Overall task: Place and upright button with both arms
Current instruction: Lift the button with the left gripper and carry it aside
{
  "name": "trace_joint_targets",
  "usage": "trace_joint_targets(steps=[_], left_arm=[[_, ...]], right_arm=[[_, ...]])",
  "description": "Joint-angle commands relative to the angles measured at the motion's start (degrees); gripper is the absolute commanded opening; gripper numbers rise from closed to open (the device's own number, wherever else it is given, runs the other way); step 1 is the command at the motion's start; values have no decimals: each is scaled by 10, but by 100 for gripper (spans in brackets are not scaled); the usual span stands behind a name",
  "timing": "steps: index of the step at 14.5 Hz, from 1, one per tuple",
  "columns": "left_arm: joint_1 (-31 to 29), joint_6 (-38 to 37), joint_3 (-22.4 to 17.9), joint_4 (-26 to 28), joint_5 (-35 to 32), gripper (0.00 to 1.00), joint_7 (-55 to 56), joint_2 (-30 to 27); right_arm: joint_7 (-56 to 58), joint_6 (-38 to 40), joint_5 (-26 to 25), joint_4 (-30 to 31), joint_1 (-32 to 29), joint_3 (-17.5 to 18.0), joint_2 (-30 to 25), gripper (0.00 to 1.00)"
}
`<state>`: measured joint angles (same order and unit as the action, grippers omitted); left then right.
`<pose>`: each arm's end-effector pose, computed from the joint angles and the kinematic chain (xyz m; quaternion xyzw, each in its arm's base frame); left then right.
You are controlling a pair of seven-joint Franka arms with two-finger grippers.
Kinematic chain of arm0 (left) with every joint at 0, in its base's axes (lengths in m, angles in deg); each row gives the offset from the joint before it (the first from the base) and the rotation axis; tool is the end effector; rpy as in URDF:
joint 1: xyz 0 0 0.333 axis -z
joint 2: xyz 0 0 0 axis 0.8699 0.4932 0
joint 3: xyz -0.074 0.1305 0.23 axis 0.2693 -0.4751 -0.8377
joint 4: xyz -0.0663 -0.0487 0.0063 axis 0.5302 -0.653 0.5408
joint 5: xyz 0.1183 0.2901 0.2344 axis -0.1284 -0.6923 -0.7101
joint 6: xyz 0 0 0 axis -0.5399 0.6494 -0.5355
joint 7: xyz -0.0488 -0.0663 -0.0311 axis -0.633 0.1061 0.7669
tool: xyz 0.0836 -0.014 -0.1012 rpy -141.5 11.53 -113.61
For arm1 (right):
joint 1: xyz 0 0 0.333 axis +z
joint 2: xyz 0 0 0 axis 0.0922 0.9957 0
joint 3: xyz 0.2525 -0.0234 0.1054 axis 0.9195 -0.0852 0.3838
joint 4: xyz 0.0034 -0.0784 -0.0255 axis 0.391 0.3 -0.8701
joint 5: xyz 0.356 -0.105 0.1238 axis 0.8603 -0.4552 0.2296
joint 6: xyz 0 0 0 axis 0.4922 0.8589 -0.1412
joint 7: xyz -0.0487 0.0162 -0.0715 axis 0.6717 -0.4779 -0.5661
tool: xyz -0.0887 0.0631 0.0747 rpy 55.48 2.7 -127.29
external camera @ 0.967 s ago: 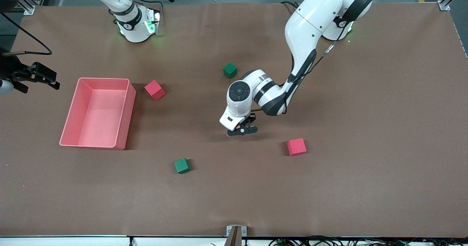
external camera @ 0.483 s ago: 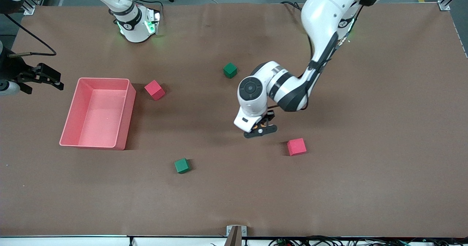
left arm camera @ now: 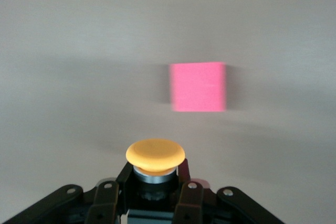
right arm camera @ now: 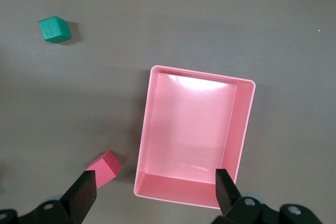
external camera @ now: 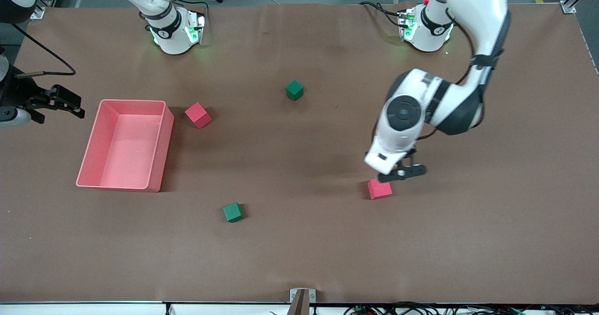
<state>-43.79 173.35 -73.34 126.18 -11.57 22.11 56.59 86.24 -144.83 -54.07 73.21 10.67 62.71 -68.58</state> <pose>0.5745 -0.2478 0.2784 -0.9948 -0.0581 0.0136 0.0820 0.5557 -0.0212 0.5247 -0.9981 -0.0604 -0.0105 0.0087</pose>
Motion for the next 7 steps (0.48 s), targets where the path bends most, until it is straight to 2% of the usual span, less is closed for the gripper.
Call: trace_joint_targets(steps=[1, 4, 7], left_arm=[[-56, 11, 9, 88, 0, 0, -86, -79], [-113, 13, 9, 122, 7, 0, -183, -112], [-180, 19, 10, 139, 12, 0, -289, -121]], right_arm=[[7, 0, 5, -3, -10, 7, -1, 100], [7, 4, 8, -3, -11, 6, -1, 100], [7, 3, 8, -2, -11, 6, -1, 100]])
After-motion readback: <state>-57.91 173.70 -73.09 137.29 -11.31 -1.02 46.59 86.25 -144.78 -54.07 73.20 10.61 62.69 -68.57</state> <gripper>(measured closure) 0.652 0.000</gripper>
